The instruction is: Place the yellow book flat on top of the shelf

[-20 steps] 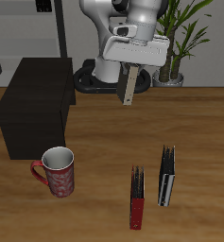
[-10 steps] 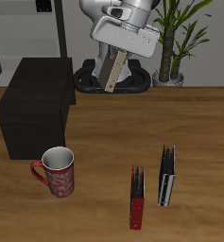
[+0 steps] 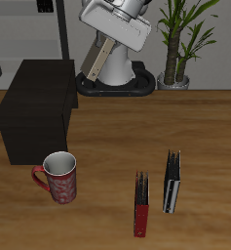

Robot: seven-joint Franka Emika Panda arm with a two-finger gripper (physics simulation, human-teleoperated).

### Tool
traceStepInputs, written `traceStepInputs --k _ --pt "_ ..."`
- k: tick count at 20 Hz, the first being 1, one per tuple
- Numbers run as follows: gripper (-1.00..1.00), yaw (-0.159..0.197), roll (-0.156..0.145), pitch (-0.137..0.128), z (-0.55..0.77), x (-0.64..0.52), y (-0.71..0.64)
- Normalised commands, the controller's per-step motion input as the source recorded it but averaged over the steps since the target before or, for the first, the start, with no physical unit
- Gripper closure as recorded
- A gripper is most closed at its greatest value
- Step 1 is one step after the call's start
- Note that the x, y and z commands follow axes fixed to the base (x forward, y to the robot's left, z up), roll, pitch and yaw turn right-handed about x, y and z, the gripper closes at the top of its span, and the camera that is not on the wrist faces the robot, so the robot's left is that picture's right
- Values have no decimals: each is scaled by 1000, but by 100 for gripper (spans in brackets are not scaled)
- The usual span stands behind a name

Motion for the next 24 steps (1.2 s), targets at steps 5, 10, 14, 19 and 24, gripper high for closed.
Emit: traceStepInputs --k 5,10,14,19,24 --pt "100 -2 -99 -36 188 14 -314" --pt "100 -30 -160 -32 179 47 -499" --pt "100 9 -119 -18 -15 84 -457" --pt "100 -3 -103 -10 -106 84 -329" --pt "100 0 -53 23 -161 111 -298"
